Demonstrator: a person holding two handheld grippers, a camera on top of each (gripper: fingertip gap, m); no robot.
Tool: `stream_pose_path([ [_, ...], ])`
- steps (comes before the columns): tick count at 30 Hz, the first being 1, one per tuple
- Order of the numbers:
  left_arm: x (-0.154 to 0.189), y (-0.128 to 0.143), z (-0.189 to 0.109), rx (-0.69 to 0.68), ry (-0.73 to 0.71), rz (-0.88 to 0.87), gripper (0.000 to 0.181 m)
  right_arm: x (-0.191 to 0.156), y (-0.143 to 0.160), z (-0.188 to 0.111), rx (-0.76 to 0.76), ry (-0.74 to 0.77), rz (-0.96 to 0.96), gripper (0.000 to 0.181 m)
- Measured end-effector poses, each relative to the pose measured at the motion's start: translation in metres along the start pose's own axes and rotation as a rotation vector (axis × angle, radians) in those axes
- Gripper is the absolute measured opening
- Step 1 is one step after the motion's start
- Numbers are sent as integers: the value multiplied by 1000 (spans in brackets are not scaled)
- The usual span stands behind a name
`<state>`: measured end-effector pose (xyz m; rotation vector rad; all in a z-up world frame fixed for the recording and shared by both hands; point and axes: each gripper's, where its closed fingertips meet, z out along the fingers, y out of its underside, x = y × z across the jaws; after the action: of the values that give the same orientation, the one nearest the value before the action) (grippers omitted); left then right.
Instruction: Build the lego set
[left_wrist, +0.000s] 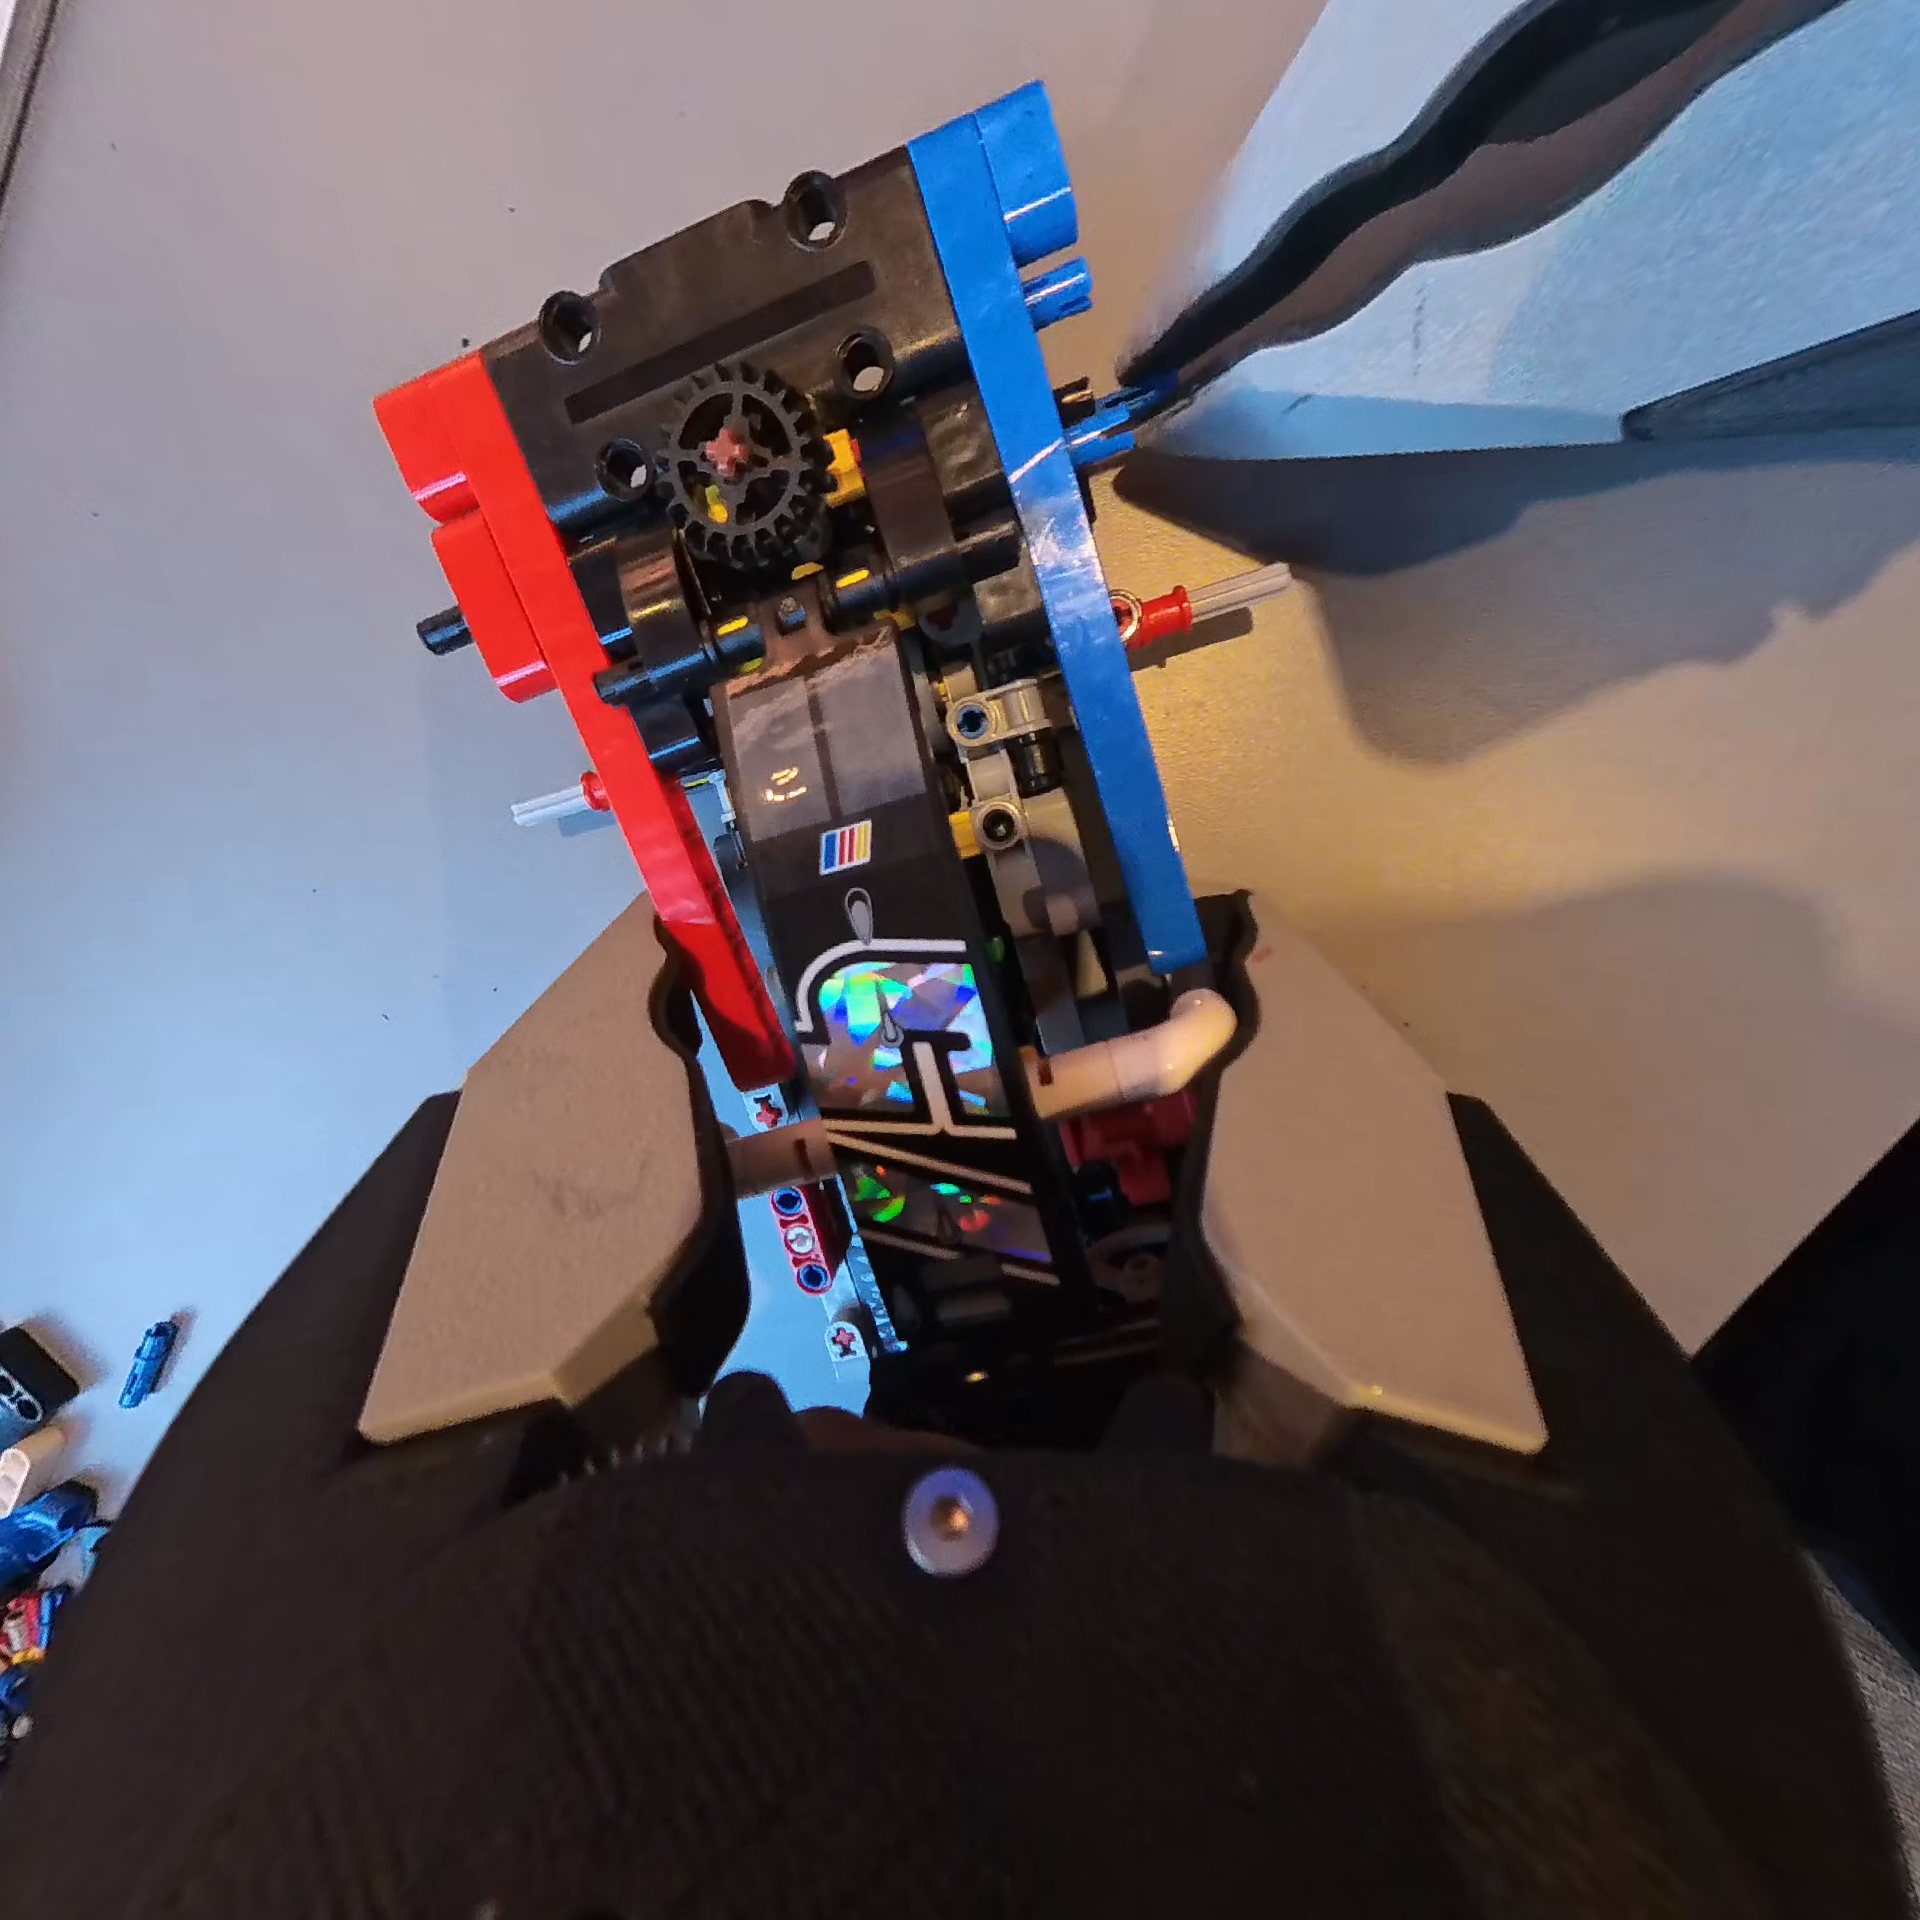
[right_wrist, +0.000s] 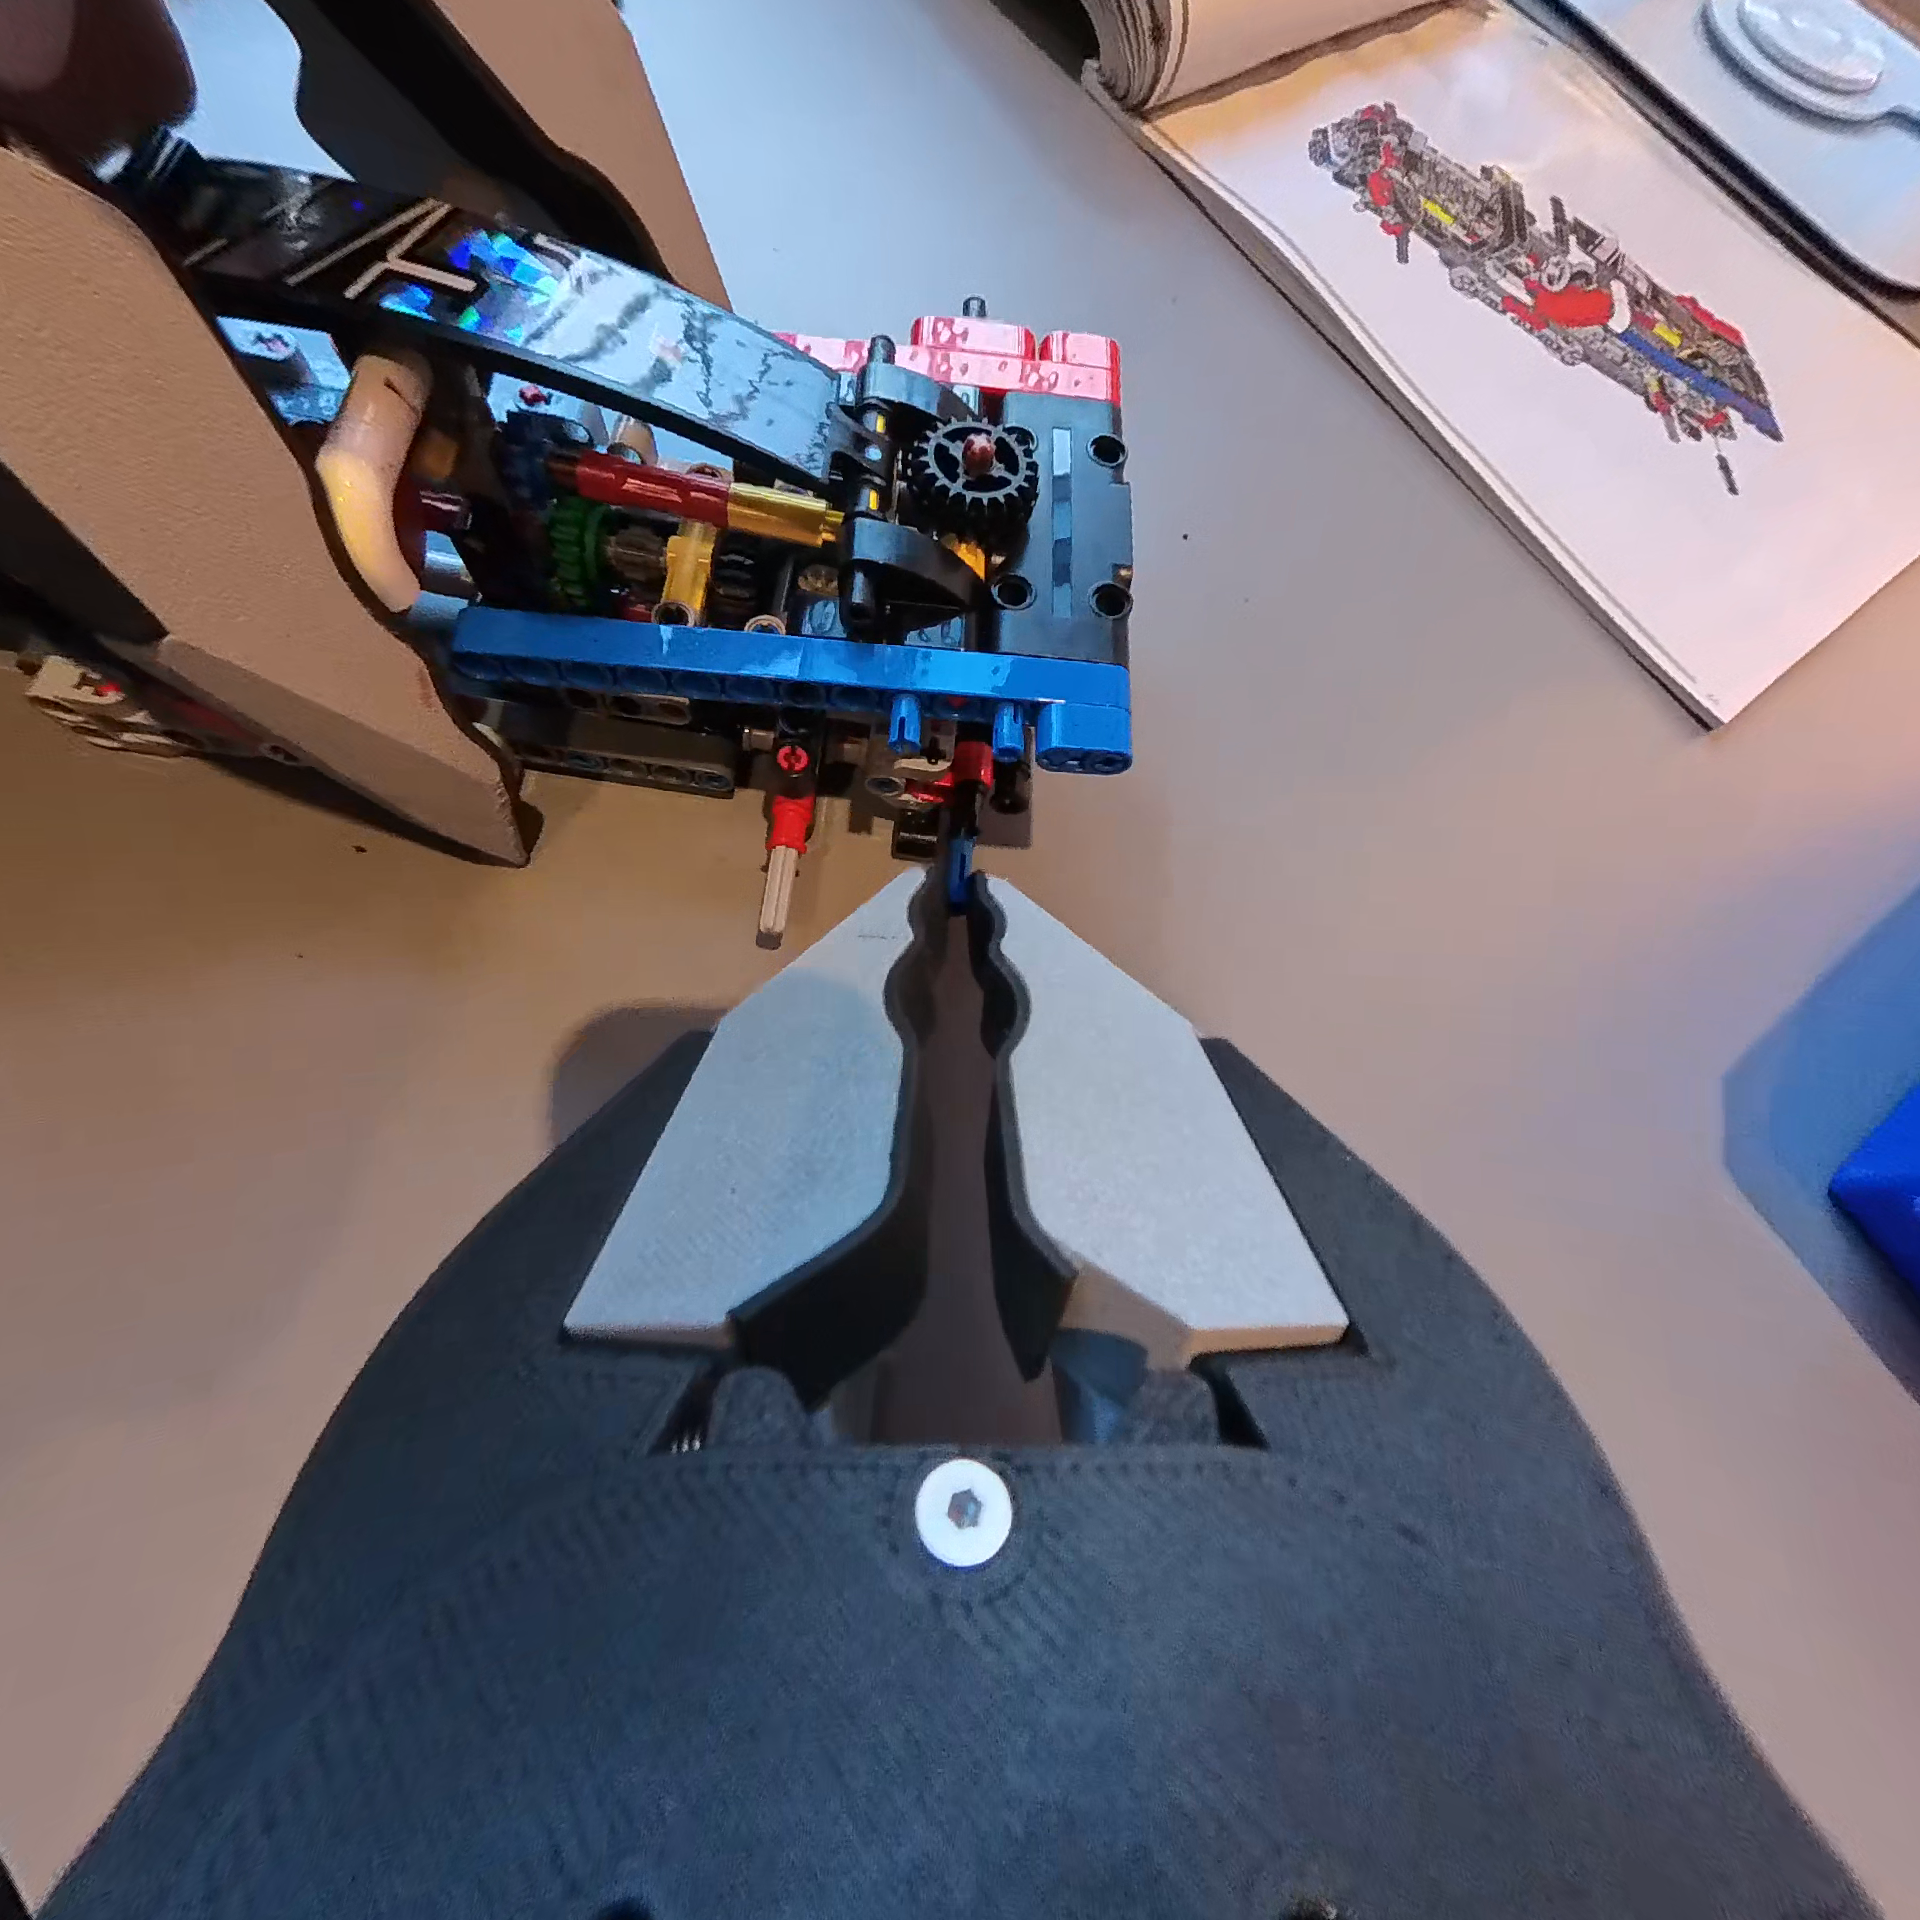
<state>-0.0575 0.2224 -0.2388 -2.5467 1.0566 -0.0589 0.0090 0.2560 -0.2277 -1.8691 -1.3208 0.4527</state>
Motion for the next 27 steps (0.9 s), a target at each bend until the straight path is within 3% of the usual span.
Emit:
stream_pose_path([
  [13,2,-1,1,23,16,-32,103,-1,3,5,-39,-111,204,0],
  [21,4,-1,0,18,20,-31,103,2,-3,0,19,-333,577,1],
  [27,5,-1,-1,19,25,-22,103,-3,0,3,-22,-331,536,1],
])
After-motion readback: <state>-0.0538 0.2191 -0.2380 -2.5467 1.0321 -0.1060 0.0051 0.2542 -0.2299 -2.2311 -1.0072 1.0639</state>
